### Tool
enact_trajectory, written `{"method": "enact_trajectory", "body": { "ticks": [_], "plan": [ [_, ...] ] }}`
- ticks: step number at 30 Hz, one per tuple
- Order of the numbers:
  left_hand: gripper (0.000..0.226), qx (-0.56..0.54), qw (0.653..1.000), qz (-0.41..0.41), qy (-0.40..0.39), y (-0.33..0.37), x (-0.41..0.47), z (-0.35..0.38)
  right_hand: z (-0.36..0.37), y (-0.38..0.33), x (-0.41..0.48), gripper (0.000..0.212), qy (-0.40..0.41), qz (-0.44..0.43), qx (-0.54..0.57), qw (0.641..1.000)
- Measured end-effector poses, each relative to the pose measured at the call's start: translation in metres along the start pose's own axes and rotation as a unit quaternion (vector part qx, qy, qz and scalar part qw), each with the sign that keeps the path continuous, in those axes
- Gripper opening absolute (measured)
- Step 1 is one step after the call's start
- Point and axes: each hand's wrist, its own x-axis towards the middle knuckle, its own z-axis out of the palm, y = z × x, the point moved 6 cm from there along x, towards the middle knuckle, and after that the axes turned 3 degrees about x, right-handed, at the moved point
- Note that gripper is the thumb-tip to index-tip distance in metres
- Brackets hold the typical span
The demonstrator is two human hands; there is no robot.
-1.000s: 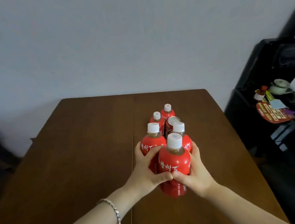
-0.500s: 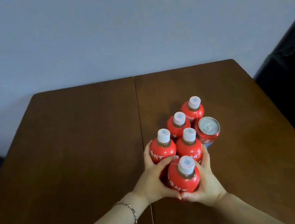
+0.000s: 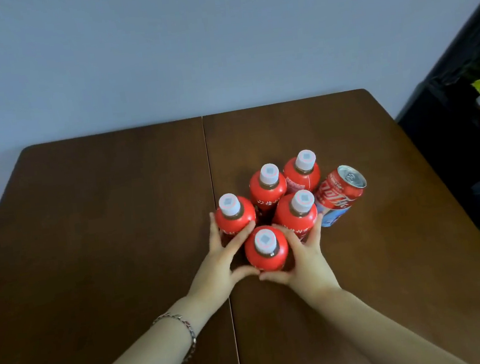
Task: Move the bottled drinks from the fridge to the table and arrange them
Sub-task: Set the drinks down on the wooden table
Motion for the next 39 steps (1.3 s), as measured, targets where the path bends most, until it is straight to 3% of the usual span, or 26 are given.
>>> {"method": "enact_trajectory", "body": {
  "ticks": [3, 7, 9, 12, 14, 17, 19, 22, 25, 28, 30, 32, 35, 39],
  "plan": [
    [0.073, -0.052, 0.997, -0.011, 0.059, 0.007, -0.011, -0.003, -0.003, -0.004, -0.010, 0.074, 0.075, 0.077, 0.039, 0.993],
    [0.065, -0.105, 0.983, -0.058, 0.137, 0.009, -0.019, -0.015, -0.004, -0.003, -0.018, 0.108, 0.110, 0.163, 0.160, 0.967],
    [0.061, -0.117, 0.981, -0.082, 0.135, 0.009, -0.018, -0.018, -0.005, -0.002, -0.018, 0.112, 0.091, 0.162, 0.192, 0.964],
    [0.062, -0.081, 0.980, -0.104, 0.152, 0.017, -0.019, -0.024, -0.019, 0.000, -0.024, 0.095, 0.091, 0.162, 0.113, 0.976],
    [0.063, -0.043, 0.977, -0.091, 0.186, 0.031, -0.017, -0.031, -0.043, 0.007, -0.023, 0.083, 0.157, 0.179, 0.043, 0.970],
    [0.067, 0.001, 0.977, -0.015, 0.213, 0.060, -0.010, -0.034, -0.088, 0.022, -0.004, 0.069, 0.313, 0.245, 0.044, 0.917],
    [0.069, 0.033, 0.978, 0.001, 0.205, 0.073, 0.000, -0.032, -0.109, 0.040, 0.016, 0.077, 0.364, 0.364, 0.076, 0.854],
    [0.078, 0.175, 0.969, 0.008, 0.176, 0.087, 0.018, -0.023, -0.123, 0.073, 0.041, 0.095, 0.347, 0.496, 0.153, 0.781],
    [0.078, 0.274, 0.952, -0.043, 0.128, 0.084, 0.031, -0.012, -0.118, 0.097, 0.049, 0.097, 0.292, 0.528, 0.315, 0.733],
    [0.074, 0.288, 0.948, -0.085, 0.100, 0.081, 0.034, -0.007, -0.119, 0.099, 0.046, 0.084, 0.270, 0.480, 0.295, 0.781],
    [0.071, 0.290, 0.949, -0.073, 0.100, 0.082, 0.035, -0.006, -0.125, 0.088, 0.040, 0.074, 0.306, 0.379, 0.242, 0.840],
    [0.069, 0.286, 0.949, -0.050, 0.121, 0.081, 0.035, -0.005, -0.123, 0.073, 0.035, 0.078, 0.316, 0.263, 0.223, 0.884],
    [0.066, 0.293, 0.942, -0.023, 0.165, 0.079, 0.036, -0.004, -0.107, 0.063, 0.034, 0.092, 0.271, 0.185, 0.213, 0.920],
    [0.064, 0.305, 0.937, -0.019, 0.167, 0.079, 0.037, -0.004, -0.091, 0.052, 0.035, 0.084, 0.249, 0.153, 0.169, 0.941]
  ]
}}
